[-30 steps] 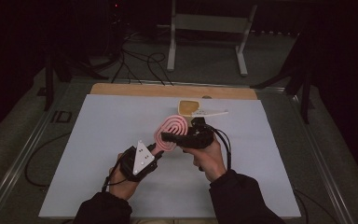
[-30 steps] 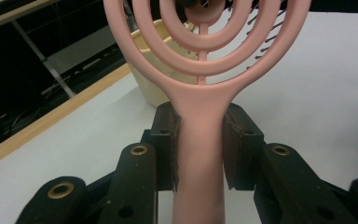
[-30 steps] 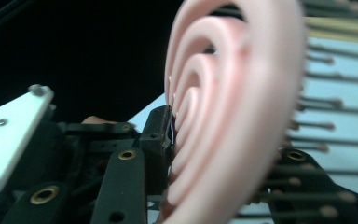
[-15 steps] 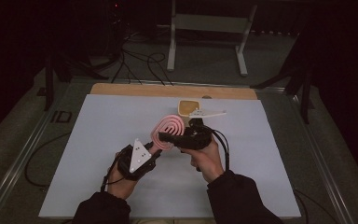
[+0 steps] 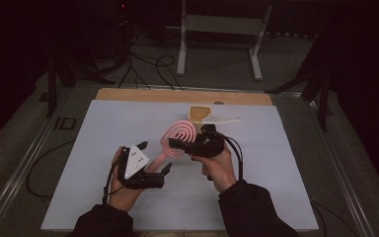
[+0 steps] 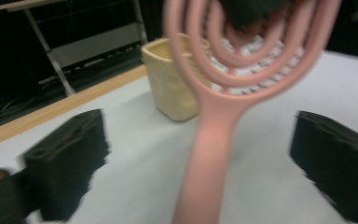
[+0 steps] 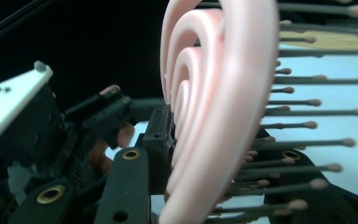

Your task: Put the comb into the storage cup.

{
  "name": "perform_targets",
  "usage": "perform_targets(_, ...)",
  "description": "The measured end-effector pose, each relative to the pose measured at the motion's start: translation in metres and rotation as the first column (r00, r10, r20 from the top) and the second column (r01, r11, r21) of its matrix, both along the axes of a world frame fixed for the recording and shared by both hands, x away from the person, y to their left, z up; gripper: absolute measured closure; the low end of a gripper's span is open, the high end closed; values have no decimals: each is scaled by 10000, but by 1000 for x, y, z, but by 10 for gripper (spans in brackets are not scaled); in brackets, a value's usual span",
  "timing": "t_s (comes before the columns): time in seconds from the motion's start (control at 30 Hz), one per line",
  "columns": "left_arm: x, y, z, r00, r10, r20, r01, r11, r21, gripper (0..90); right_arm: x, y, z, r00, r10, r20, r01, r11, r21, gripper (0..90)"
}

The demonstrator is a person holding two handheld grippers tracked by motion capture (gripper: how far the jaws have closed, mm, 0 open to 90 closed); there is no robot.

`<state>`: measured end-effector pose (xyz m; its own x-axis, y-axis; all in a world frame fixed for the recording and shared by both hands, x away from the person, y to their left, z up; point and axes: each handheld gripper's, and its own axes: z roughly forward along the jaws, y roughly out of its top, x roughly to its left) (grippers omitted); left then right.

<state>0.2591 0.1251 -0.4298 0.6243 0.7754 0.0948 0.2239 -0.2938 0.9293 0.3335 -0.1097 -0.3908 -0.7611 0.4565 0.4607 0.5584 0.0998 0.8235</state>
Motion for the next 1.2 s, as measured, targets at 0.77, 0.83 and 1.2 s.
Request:
perform_targets(0.77, -26, 80, -39, 9885, 1169, -956, -1228, 9907, -589, 0, 5, -12, 12, 9998, -171, 127, 169, 9998, 95, 634)
perform_targets(0.83, -29, 83, -45, 9869, 1199, -1083, -1270, 9900, -615, 0, 6, -14, 13, 9997, -193, 120, 192, 9998, 77, 634)
perform_targets(1.2, -33, 96, -65, 9766, 1498, -1543, -1578, 9866, -410, 0, 12, -25, 23, 9988, -439, 237, 436, 9990, 123, 634)
